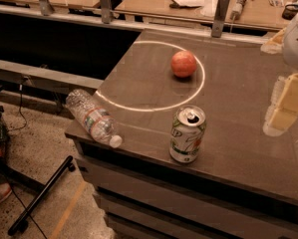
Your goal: Move apple near 7up can
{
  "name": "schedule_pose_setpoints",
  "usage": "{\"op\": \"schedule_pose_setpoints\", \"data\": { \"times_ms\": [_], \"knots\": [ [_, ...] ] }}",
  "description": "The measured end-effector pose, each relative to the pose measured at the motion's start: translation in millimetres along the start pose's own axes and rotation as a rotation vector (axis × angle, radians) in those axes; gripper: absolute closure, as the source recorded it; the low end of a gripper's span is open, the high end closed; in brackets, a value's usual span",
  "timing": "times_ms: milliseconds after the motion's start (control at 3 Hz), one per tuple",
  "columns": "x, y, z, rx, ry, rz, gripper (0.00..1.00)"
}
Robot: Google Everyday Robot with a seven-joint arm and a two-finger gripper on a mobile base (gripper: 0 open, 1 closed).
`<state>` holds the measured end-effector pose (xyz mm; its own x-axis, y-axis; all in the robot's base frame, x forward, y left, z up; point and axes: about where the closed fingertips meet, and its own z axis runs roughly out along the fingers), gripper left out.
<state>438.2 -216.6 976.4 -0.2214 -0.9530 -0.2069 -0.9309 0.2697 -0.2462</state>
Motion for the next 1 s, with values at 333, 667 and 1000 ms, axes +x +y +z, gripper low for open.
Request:
{"op": "schedule_pose_setpoints", "data": {
  "times_ms": [333, 667, 1000],
  "knots": [
    [0.0, 0.0, 0.0, 0.0, 0.0, 0.0, 0.0],
    [-14.1, -31.1, 9.1, 0.026, -0.033, 0.009, 0.0],
    [-27.4, -83.8, 23.6, 0.069, -0.109, 0.068, 0.0]
  ]
}}
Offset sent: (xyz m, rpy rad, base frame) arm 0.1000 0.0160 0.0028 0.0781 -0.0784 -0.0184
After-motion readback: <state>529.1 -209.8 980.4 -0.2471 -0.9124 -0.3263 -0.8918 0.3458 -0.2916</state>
